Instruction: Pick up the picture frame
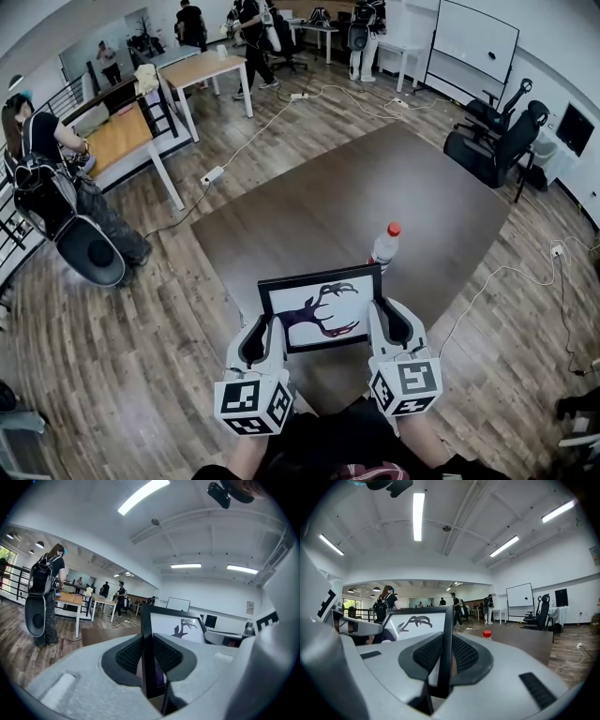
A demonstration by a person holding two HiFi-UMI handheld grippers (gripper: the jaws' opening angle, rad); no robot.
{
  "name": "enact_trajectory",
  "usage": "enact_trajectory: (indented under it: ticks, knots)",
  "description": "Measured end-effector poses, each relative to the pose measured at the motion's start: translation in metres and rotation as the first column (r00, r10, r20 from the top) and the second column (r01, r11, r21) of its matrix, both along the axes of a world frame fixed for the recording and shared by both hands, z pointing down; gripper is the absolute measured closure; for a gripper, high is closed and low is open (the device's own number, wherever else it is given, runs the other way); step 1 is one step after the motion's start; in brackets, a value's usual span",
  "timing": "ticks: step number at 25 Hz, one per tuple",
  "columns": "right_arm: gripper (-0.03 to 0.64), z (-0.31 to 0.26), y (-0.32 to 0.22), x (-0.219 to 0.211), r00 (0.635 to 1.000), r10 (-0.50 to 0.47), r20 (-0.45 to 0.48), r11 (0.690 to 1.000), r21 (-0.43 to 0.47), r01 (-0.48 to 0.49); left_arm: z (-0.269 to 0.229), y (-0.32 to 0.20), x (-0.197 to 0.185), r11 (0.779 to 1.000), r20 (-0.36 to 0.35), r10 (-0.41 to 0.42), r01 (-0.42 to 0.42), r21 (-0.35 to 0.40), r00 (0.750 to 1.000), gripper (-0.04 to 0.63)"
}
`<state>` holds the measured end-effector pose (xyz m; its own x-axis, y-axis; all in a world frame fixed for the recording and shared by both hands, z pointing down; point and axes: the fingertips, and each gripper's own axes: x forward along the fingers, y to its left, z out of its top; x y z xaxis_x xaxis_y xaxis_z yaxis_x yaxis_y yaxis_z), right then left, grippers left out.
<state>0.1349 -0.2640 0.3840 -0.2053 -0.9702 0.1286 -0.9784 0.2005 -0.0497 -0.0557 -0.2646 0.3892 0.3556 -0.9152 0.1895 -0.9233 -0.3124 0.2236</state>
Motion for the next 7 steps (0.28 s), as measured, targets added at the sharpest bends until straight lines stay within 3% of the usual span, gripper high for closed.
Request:
enact_trajectory:
  ticks: [7]
  knots:
    - [0.546,0.0044,-0.0036,0.0004,1.0,0.004,-0.011,1.0,0.0,-0.004,0.0068,-0.005,0.0007,1.0,0.004,0.015,-0.014,-0.017,1.0,0.517]
